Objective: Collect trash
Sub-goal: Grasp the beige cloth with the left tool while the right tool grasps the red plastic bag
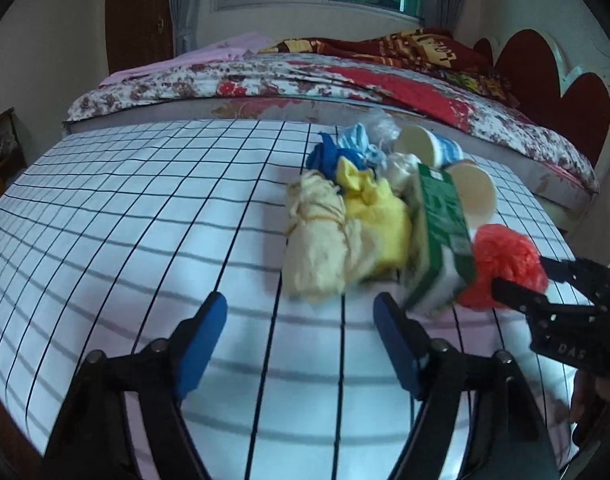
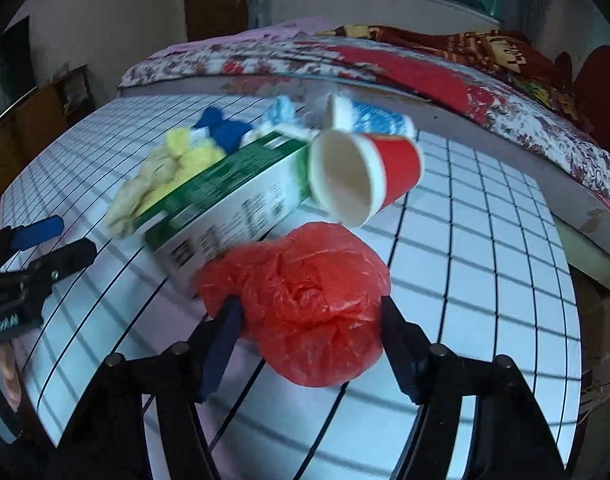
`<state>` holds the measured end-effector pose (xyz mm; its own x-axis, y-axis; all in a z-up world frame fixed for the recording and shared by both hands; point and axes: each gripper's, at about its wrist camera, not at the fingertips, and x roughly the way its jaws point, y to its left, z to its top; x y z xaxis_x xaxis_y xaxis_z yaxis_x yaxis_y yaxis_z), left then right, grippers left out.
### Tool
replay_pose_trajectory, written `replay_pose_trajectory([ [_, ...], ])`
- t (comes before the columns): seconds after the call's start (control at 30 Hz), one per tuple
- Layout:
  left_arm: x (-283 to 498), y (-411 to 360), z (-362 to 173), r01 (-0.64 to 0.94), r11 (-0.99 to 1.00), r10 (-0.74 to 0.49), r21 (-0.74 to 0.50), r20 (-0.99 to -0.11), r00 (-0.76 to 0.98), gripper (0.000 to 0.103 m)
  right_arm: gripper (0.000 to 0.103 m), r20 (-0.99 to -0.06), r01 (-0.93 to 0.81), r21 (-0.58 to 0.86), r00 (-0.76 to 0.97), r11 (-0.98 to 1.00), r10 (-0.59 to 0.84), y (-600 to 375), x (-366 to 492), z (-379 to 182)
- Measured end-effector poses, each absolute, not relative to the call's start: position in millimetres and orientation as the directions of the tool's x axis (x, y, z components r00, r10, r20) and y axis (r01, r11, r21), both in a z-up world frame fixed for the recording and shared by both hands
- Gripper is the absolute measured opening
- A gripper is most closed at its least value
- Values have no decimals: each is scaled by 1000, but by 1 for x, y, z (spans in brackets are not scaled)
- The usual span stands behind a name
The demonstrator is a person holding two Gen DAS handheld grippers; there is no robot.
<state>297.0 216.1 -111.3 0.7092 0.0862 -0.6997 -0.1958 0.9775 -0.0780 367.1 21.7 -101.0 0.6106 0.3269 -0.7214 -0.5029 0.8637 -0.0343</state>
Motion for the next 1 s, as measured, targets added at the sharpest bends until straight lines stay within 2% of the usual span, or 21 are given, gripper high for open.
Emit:
replay_pose_trajectory([
  [0.07,310,223,-114,-194,976,66,-100,-712,699,70,62,-721,-482,5,606,876,337,16,378,-101],
  [0.2,322,230,-118,-186,971,24,-149,-714,700,67,61,-720,-489,17,599,872,350,15,384,-102],
  [0.4,339,232,-126,-159,963,-52,-217,-730,681,50,60,-720,-493,40,589,869,368,16,388,-105],
  [0.47,343,232,-127,-148,960,-76,-238,-730,680,37,59,-724,-491,46,584,870,367,17,390,-105],
  [0.53,347,232,-128,-139,958,-93,-250,-732,675,17,59,-729,-486,48,580,872,363,18,391,-105],
  [0.63,337,234,-122,-146,963,-64,-225,-723,688,13,54,-739,-496,55,563,867,369,18,390,-107],
  [0.7,328,233,-117,-146,973,-26,-178,-716,698,12,44,-739,-504,55,560,862,374,16,386,-105],
  [0.77,312,233,-112,-141,982,12,-126,-706,708,12,40,-730,-508,64,564,859,387,13,379,-102],
  [1.0,254,226,-96,-151,987,82,-49,-658,748,12,38,-662,-492,61,631,868,404,-5,341,-79],
])
